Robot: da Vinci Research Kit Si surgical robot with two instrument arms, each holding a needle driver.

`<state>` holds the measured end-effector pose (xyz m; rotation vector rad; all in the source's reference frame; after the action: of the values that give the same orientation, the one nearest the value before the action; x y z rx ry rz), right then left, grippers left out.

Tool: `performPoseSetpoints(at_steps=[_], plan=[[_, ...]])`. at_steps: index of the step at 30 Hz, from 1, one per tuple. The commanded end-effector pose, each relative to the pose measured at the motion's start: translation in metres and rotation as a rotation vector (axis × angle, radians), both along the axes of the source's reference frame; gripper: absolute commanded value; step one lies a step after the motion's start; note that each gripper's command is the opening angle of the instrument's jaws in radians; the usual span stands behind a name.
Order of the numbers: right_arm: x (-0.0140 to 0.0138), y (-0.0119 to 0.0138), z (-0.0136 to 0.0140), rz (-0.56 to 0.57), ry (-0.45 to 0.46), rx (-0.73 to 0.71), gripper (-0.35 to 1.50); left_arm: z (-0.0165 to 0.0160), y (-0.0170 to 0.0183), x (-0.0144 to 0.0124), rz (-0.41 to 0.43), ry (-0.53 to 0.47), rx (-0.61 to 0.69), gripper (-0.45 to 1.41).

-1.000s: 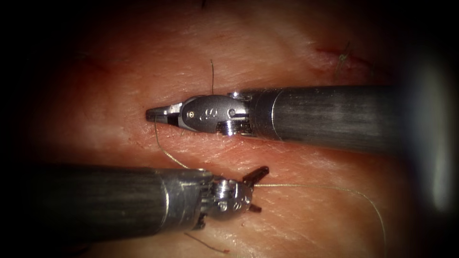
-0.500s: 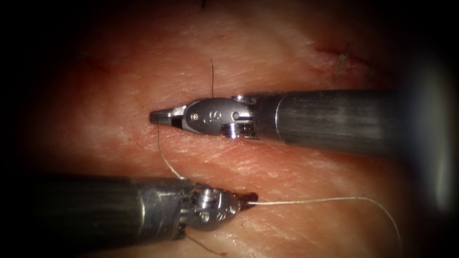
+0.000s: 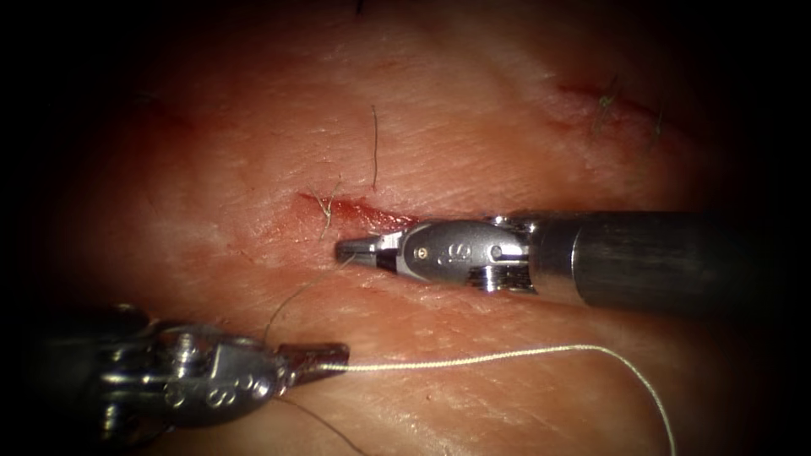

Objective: Wound Closure

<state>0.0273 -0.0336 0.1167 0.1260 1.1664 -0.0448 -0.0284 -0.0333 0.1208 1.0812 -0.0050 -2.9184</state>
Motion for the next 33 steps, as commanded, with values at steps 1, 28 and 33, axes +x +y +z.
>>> performPoseSetpoints(at_steps=[1,28,33], plan=[[-0.0001,-0.0009,0.0001,-0.001,0.006,0.002,-0.35,0.0006,-0.0003,0.0000,-0.004,0.000,-0.001,-0.45],[-0.0033,-0.0038,-0.0032,0.001,0.052,0.005,0.66,-0.0041,0.0010,0.0036,0.000,-0.038,-0.100,-0.45],[-0.0057,-0.0029,-0.0049,0.016,0.040,0.011,1.30,-0.0044,0.0010,0.0035,0.013,-0.050,-0.107,-0.45]])
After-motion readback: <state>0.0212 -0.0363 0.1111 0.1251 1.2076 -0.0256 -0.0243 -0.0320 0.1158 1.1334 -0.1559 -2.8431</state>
